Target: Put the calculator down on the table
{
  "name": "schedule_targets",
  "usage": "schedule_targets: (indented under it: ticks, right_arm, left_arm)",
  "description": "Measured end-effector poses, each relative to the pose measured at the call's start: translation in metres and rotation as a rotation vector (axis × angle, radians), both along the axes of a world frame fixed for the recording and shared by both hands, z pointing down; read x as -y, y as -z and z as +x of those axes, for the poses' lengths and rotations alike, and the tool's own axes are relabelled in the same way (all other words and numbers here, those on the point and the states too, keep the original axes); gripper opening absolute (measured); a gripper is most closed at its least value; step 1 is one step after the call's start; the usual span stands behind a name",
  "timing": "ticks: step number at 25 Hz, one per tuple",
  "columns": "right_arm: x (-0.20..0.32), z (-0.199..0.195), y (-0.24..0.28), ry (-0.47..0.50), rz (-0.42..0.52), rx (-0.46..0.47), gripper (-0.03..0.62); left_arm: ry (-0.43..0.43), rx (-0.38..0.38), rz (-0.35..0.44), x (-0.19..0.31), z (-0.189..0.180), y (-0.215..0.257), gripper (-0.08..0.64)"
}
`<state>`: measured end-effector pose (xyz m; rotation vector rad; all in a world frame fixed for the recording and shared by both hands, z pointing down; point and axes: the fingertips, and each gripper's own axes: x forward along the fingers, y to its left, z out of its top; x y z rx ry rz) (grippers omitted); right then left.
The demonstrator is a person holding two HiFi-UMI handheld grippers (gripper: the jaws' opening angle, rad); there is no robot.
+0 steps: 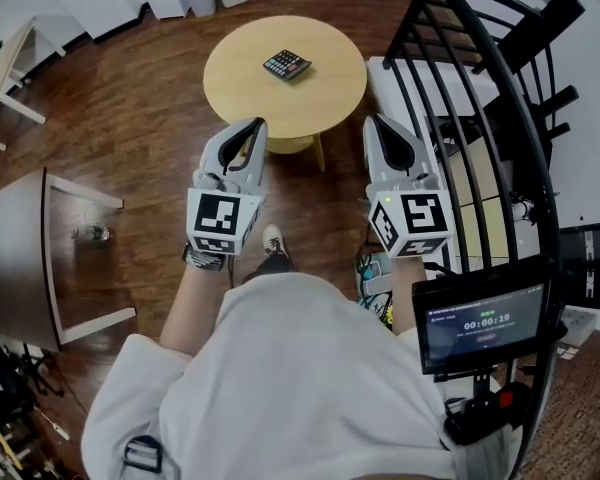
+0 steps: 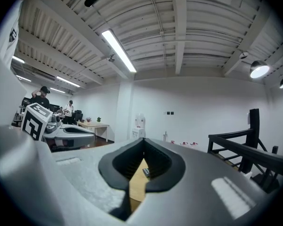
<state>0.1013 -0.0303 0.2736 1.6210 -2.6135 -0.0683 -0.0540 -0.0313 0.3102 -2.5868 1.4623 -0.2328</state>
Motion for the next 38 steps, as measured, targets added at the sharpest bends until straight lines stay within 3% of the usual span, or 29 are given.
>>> schedule_targets:
  ticks: [4,11,20,28,38]
  right_arm:
    - [-0.054,0.014,0.003,0.002,0.009,0.0,0.0]
    - [-0.1,0.034,-0.008,0.027,-0.01,0.0,0.0]
    - [-0.145,0.028,-0.002,0.064,-0.001,0.001,0.0]
    - [-0.159,0.01,-0.009,0.071,0.012,-0.035,0.0]
    - [-0.146,-0.005,0.002,0.035,0.034,-0.053,-0.002]
  left_arm:
    - [-0.015,0.012,0.029,-0.055,0.02,0.009,0.006]
    - [0.007,0.027,0.021,-0.105,0.043,-0.001,0.006]
    - [0.031,0.028,0.043,-0.153,0.042,0.014,0.006]
    - [0.018,0.028,0.035,-0.168,0.027,0.004,0.006]
    - [0.006,0.034,0.068,-0.149,0.006,0.018,0.006]
